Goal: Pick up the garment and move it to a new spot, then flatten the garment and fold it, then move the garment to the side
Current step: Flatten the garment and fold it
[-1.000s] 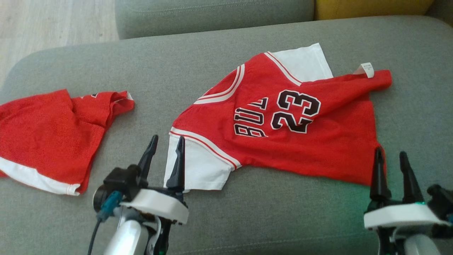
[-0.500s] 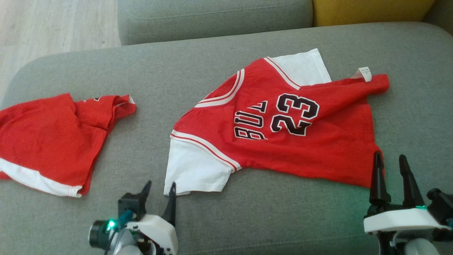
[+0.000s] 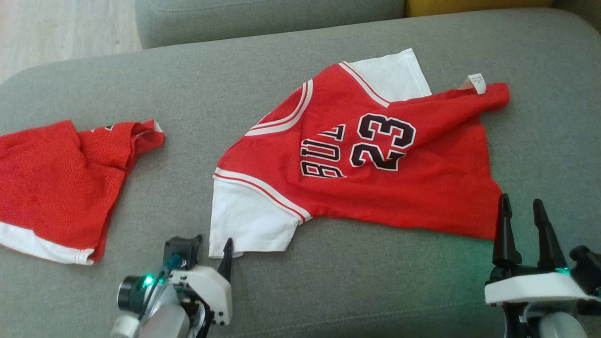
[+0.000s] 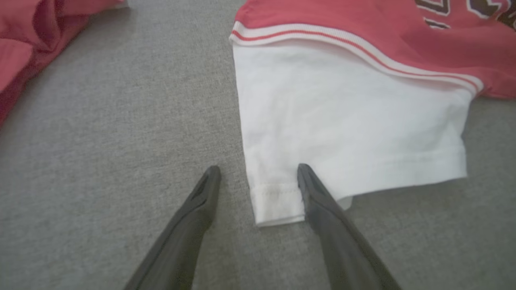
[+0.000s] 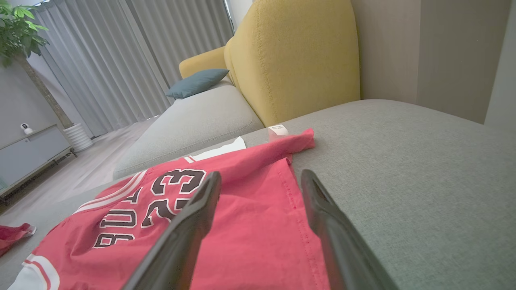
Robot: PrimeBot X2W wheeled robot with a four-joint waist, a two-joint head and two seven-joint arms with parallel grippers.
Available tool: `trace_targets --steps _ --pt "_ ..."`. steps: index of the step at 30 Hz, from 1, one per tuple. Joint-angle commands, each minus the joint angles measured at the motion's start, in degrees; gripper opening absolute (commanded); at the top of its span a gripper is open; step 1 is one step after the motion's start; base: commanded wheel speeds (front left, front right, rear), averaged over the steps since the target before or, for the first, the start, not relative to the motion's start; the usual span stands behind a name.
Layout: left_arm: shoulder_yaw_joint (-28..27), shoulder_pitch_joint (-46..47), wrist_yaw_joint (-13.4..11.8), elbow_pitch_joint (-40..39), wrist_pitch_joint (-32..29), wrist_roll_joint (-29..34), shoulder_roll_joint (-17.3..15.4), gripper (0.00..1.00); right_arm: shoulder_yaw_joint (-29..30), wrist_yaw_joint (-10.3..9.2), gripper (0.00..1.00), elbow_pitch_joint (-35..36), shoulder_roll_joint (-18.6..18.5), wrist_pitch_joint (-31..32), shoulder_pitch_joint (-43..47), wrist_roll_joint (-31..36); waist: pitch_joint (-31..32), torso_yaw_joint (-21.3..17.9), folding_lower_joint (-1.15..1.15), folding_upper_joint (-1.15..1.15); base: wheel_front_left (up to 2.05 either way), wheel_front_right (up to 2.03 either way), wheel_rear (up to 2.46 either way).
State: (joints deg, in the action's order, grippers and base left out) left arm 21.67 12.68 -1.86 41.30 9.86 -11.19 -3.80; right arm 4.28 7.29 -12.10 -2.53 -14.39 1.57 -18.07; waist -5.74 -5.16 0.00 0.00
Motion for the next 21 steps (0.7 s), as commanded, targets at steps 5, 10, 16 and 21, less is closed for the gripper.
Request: trace_targets --steps 5,10,16,21 --pt "-0.3 2.6 2.0 2.3 -3.5 -1.0 -0.7 0.04 -0.2 0.20 1.00 2.0 -0.3 -0.6 -3.0 0.2 -0.5 -0.5 0.00 0.00 0.00 0.00 0.00" --pt "-0.4 3.4 2.3 2.2 -2.8 -1.9 -0.6 0.00 1.3 0.20 1.00 1.8 -0.3 -0.6 -3.4 0.2 -0.5 -0.4 0.00 0.00 0.00 0.00 0.00" --pt "-2.5 4.4 0.3 -1.1 2.6 -2.9 -0.5 0.00 2.0 0.20 1.00 -0.6 -0.3 -0.6 -3.5 0.3 -0.4 0.1 0.00 0.00 0.00 0.00 0.00" --pt "-4.5 4.1 -0.8 -8.9 5.0 -2.9 -0.4 0.00 1.6 0.20 1.00 -8.4 -0.3 -0.6 -4.5 -0.7 -0.2 0.7 0.00 0.00 0.00 0.00 0.00"
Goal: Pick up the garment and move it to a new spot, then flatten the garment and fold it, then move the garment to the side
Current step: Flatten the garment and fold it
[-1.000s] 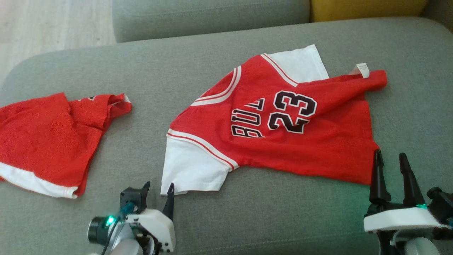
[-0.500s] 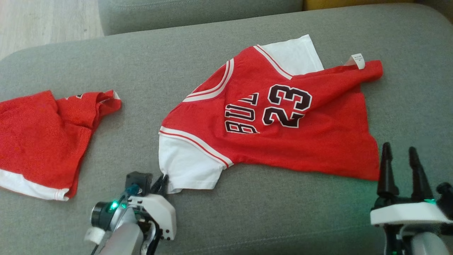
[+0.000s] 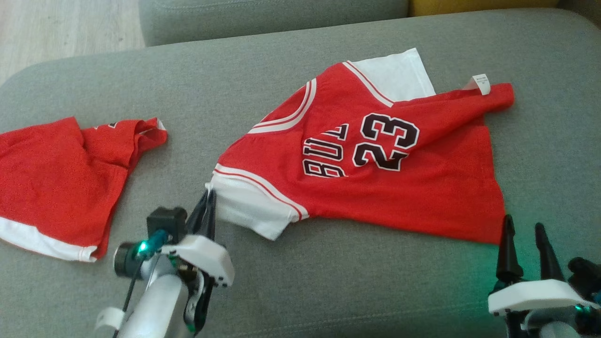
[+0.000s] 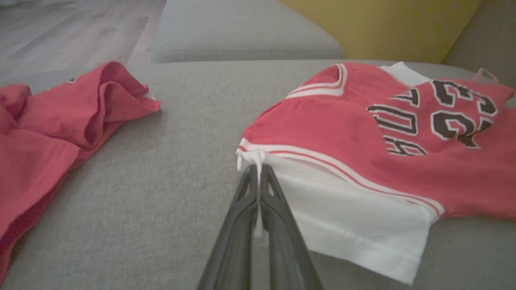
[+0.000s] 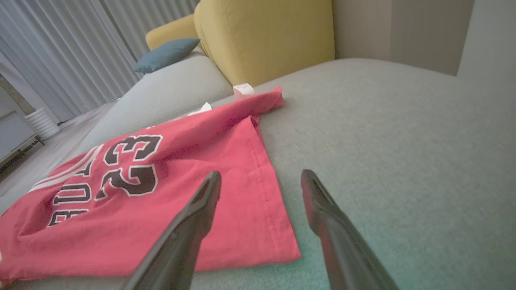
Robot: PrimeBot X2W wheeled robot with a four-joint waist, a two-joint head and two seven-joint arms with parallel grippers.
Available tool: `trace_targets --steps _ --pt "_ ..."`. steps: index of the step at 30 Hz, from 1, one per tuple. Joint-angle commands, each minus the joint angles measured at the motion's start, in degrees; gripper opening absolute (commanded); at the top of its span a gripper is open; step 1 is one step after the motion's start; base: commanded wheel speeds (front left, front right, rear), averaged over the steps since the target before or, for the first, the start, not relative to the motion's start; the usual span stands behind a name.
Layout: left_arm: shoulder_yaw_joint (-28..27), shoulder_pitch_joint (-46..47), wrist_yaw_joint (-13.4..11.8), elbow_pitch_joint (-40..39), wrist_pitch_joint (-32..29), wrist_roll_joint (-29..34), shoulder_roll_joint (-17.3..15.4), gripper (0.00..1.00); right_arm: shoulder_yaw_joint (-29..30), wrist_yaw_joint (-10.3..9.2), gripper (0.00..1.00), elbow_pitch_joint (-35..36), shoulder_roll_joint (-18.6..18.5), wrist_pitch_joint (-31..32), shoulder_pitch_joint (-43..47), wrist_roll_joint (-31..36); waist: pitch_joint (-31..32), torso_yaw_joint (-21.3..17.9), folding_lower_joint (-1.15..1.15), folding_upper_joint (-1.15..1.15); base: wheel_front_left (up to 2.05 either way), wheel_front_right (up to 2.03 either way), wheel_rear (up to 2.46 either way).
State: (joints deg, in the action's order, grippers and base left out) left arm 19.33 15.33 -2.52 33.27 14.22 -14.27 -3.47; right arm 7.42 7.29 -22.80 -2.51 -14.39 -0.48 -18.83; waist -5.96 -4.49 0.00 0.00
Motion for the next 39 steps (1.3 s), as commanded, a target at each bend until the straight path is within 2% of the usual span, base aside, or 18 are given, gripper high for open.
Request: trace_targets --steps 1,8,22,23,24,25,28,32,39 --pt "-2.4 1.2 -0.2 -3.0 0.7 0.4 -0.7 0.00 -1.6 0.20 1.00 0.9 -0.4 -0.6 -2.7 -0.5 0.0 0.1 0.00 0.00 0.00 0.00 0.00" --pt "-4.6 -2.5 -0.4 -13.1 0.8 2.1 -0.3 0.00 -1.9 0.20 1.00 -8.7 -0.4 0.0 -5.8 -4.6 0.1 0.3 0.00 0.00 0.00 0.00 0.00" --pt "-5.7 -3.9 0.8 -15.8 0.8 3.7 0.3 0.00 -4.3 0.20 1.00 -23.3 -0.4 0.4 -12.6 -6.8 -1.0 0.7 0.00 0.00 0.00 0.00 0.00" --pt "-5.8 -3.9 0.8 -15.9 0.8 3.8 0.3 0.00 -4.9 0.20 0.71 -24.1 -0.4 0.4 -12.9 -7.4 -1.1 0.7 0.00 0.00 0.00 0.00 0.00" --pt "-5.9 -3.9 0.9 -16.0 0.8 3.8 0.4 0.00 -5.9 0.20 0.11 -24.6 -0.4 0.5 -13.3 -8.0 -1.1 0.7 0.00 0.00 0.00 0.00 0.00" --pt "-6.0 -3.9 0.9 -16.0 0.8 3.9 0.4 0.00 -7.2 0.20 0.00 -24.6 -0.4 0.4 -13.7 -8.5 -1.1 0.7 0.00 0.00 0.00 0.00 0.00" --pt "-6.5 -3.8 0.9 -16.4 0.8 4.1 0.4 0.00 -9.9 0.20 0.00 -23.1 -0.4 0.1 -14.3 -10.1 -1.1 0.6 0.00 0.00 0.00 0.00 0.00" --pt "-8.0 -3.7 1.1 -17.9 0.8 2.7 0.5 0.00 -10.2 0.20 0.00 -19.7 -0.4 -0.3 -14.9 -10.9 -0.9 0.4 0.00 0.00 0.00 0.00 0.00" --pt "-10.1 -1.9 1.6 -22.7 0.8 -2.8 0.6 0.00 -10.3 0.20 0.00 -8.4 -0.4 -0.5 -16.4 -9.7 0.1 -0.2 0.00 0.00 0.00 0.00 0.00"
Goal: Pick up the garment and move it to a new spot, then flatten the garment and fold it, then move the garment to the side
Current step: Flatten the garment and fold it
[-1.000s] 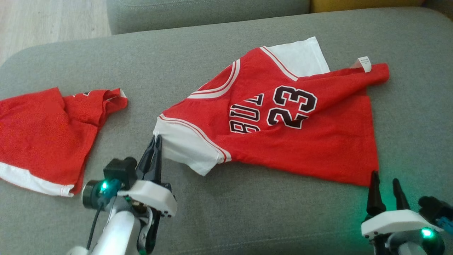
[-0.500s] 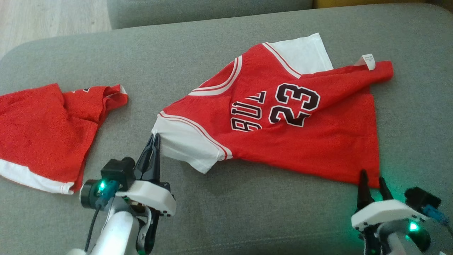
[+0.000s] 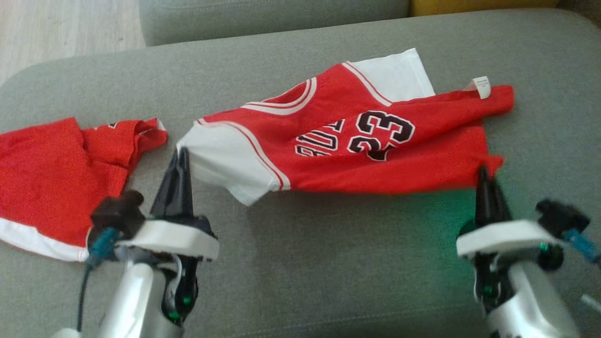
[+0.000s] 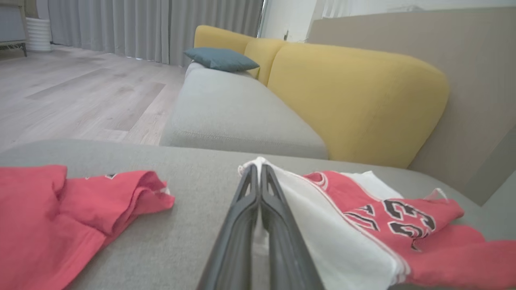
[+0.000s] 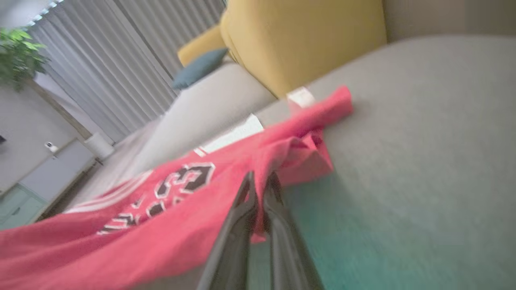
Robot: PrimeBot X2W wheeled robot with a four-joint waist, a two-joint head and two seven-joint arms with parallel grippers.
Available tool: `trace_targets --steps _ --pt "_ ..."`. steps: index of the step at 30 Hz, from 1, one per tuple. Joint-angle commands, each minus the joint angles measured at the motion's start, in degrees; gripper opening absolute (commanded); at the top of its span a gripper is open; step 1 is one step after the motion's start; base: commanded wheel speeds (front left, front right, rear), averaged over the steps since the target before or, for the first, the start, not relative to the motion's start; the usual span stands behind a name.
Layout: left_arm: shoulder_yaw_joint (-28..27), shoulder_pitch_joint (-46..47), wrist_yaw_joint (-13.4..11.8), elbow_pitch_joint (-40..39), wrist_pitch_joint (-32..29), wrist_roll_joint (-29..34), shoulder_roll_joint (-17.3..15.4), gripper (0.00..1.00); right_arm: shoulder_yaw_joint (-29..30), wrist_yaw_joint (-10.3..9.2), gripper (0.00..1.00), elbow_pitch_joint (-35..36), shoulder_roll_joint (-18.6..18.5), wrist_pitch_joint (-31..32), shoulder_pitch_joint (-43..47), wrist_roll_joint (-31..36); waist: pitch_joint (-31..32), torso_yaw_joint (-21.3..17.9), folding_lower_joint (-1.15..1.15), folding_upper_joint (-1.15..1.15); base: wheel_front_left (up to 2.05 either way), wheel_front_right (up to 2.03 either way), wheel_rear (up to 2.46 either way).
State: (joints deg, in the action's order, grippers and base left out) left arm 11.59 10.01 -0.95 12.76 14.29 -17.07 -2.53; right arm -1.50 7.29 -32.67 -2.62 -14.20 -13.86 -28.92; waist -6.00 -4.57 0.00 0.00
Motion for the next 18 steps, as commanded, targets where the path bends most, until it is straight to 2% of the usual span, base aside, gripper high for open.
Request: trace_targets --steps 1,9,18 --pt "-2.5 4.0 0.1 -3.4 0.7 -0.7 -0.4 0.00 -1.2 0.20 0.00 3.9 -0.3 -0.7 -3.4 1.0 0.3 -0.2 0.00 0.00 0.00 0.00 0.00" --pt "-2.9 10.1 0.2 -13.5 0.7 -6.0 -0.4 0.00 0.4 0.20 0.00 23.2 -0.5 6.6 -8.3 6.0 2.7 -0.8 0.00 0.00 0.00 0.00 0.00" --pt "-1.6 13.5 -2.0 -25.2 0.4 -10.5 -0.4 0.00 2.0 0.20 0.00 39.1 -0.5 16.5 -9.3 6.9 6.4 -1.1 0.00 0.00 0.00 0.00 0.00"
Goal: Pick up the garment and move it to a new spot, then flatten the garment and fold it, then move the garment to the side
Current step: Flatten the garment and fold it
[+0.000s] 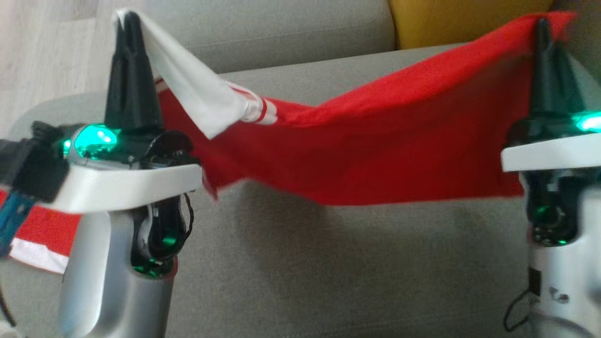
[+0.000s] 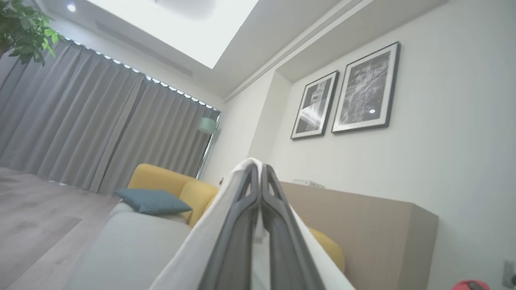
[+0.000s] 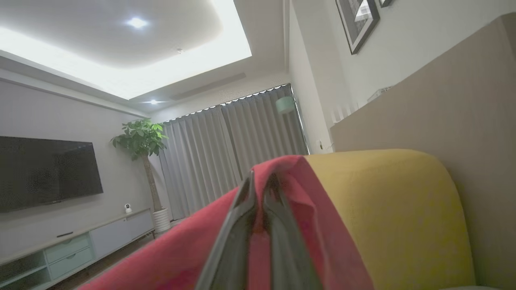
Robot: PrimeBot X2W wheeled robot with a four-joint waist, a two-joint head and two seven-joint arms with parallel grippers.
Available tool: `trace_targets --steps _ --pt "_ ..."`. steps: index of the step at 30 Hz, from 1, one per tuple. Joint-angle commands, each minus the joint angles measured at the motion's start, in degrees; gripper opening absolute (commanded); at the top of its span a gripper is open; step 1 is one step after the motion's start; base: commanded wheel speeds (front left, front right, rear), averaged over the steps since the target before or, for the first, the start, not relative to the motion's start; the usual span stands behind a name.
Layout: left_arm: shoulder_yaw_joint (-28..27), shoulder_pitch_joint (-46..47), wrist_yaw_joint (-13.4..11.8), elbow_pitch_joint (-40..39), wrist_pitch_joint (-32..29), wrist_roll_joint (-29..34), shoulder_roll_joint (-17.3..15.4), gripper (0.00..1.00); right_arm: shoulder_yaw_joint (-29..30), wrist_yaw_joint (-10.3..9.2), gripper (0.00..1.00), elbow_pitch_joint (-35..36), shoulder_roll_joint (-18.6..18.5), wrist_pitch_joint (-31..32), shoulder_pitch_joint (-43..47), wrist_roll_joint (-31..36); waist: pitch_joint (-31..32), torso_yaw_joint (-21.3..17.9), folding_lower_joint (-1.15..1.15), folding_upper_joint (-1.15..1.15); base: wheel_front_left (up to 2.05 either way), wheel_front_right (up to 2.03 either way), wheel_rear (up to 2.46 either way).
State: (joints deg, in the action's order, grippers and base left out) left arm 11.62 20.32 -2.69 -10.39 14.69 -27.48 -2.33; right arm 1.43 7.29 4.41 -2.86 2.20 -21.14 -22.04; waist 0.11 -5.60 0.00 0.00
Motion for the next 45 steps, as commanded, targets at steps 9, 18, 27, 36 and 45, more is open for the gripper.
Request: trace_targets --steps 9,18,27,36,45 --pt "-0.8 4.5 -3.5 -11.3 -4.8 -1.2 -0.7 0.00 2.9 0.20 0.00 11.3 0.0 9.8 2.2 -5.5 1.6 0.0 0.00 0.00 0.00 0.00 0.00" --pt "-4.3 18.6 -3.9 1.5 -11.5 -3.8 -3.1 0.00 4.3 0.20 0.00 2.0 0.0 13.0 -9.8 -5.6 -6.5 0.0 0.00 0.00 0.00 0.00 0.00" --pt "-7.3 46.6 -0.7 24.6 -8.9 -3.0 -6.8 0.00 5.2 0.20 0.00 -21.6 0.0 6.7 -40.7 -1.3 -18.8 1.0 0.00 0.00 0.00 0.00 0.00" --pt "-8.7 64.1 3.9 39.9 -0.6 -3.5 -5.3 0.00 4.2 0.20 0.00 -43.0 -3.4 -13.1 -61.4 -4.0 -24.4 5.0 0.00 0.00 0.00 0.00 0.00" --pt "-5.4 52.5 7.8 45.9 0.3 -0.8 -3.8 0.00 -0.3 0.20 0.00 -55.1 -5.7 -13.4 -53.0 -14.3 -25.3 7.4 0.00 0.00 0.00 0.00 0.00"
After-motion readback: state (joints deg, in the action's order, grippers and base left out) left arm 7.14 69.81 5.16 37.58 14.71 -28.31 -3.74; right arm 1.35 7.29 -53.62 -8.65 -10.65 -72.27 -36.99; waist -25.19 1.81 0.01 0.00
